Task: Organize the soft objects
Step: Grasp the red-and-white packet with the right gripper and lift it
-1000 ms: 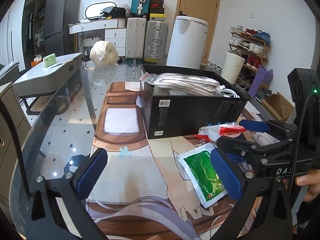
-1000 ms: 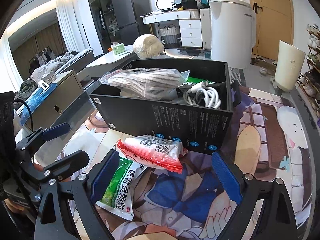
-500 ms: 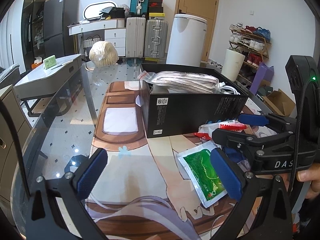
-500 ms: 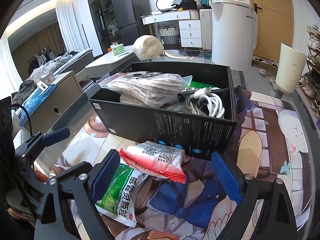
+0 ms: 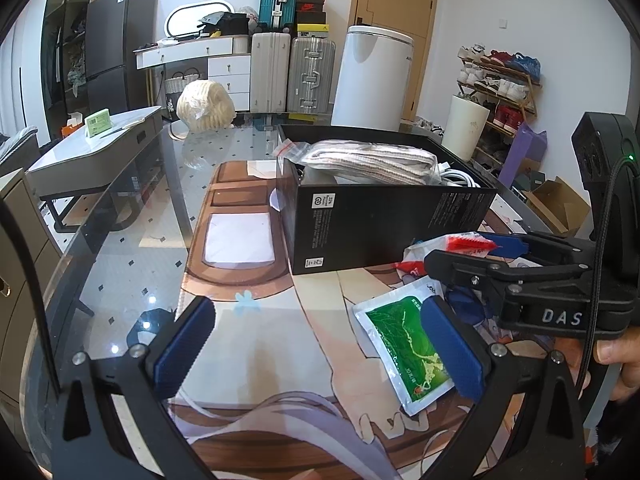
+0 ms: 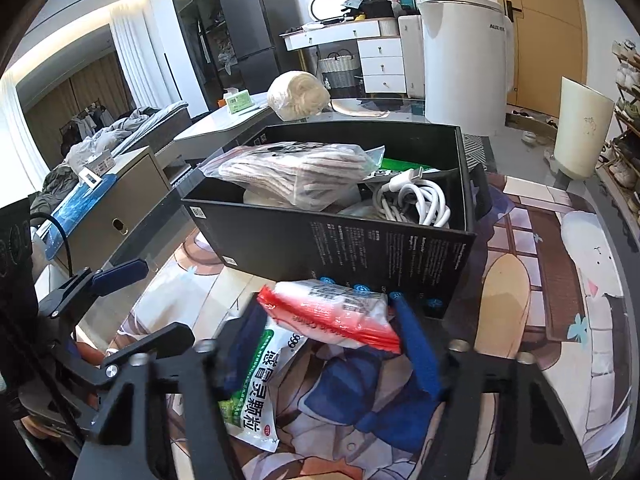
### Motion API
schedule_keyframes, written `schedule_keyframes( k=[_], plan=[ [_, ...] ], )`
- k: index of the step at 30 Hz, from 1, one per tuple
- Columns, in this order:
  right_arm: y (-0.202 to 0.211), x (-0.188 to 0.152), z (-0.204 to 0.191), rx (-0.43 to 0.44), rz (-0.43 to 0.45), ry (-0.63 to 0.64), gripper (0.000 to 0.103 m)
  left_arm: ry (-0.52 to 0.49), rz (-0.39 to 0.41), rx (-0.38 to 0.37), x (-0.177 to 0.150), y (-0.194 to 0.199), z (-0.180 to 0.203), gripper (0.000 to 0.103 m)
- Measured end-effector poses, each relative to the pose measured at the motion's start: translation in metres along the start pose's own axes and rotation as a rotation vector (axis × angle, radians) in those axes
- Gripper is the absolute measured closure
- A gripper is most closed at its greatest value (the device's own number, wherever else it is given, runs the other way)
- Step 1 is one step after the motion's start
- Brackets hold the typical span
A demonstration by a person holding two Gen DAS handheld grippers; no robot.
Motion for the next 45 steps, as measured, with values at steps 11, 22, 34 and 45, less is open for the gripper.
schedule_keyframes(
  k=[11, 22, 34, 45],
  plan=[
    [0.026, -0.011, 0.004, -0.018, 0.052, 0.022, 0.052, 0.007, -0.006, -0.006, 0.0, -0.001, -0.001, 0.0],
    [0.063, -0.014, 0.015, -0.054, 0.153, 0.006, 0.055, 0.006, -0.008, -0.01, -0.001, -0.001, -0.001, 0.0],
    [0.105, 0.0, 0.035, -0.08, 0.258, -0.007, 0.055, -0.005, -0.018, -0.014, -0.001, -0.001, 0.002, 0.0],
    [0.116, -0.004, 0.039, -0.065, 0.256, -0.002, 0.055, -0.044, -0.074, -0.088, -0.01, 0.002, 0.022, 0.0]
  ],
)
Point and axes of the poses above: each gripper's, at about its wrist camera, not at the fingertips, and y roughly against the way its jaws point, z to its right, x to its top, the point moved 6 cm from there along -y, roughly the way its jaws point, and after that the axes turned 4 degrees about y, right-handed, at the moved point
